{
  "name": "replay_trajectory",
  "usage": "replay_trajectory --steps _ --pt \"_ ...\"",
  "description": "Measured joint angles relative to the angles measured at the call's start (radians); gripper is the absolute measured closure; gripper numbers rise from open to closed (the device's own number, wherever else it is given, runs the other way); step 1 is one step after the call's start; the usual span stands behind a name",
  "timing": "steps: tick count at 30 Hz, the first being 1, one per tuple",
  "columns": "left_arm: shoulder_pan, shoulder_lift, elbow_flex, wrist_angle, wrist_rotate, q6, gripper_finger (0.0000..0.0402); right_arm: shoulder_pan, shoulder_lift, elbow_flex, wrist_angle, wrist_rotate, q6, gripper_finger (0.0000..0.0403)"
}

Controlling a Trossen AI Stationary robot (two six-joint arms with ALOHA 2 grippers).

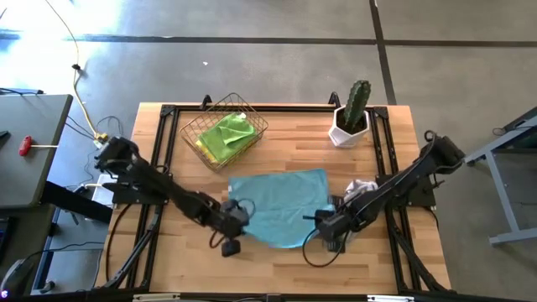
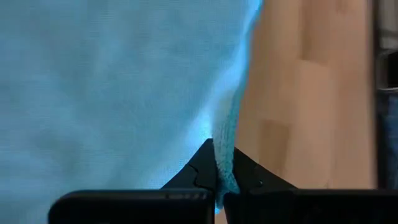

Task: Fold microfiber towels
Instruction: Fold the light blue microfiber towel

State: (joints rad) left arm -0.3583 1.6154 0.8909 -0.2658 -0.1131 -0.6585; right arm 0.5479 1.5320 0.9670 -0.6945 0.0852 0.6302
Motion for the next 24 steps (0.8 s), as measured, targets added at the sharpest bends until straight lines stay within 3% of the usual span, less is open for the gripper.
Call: replay_trajectory --steps 6,13,15,24 --pt "-0.028 0.084 0.032 0.014 0.037 -0.021 0.0401 0.014 0.027 0.012 0.003 -0.046 -0.045 0.0403" --pt "0.002 0.052 0.047 -0.04 -0.017 0.003 0.0401 -0.013 -0.009 0.015 -0.097 0.157 -0.064 0.0403" --pt "0.009 0.03 0.041 -0.128 -0.057 -0.003 0.0401 -0.026 -0.008 0.015 -0.117 0.215 -0.066 0.0403" --pt "0.071 0.013 0.041 -0.294 -0.258 -0.098 0.0401 -0.145 -0.003 0.014 -0.174 0.346 -0.166 0.0403"
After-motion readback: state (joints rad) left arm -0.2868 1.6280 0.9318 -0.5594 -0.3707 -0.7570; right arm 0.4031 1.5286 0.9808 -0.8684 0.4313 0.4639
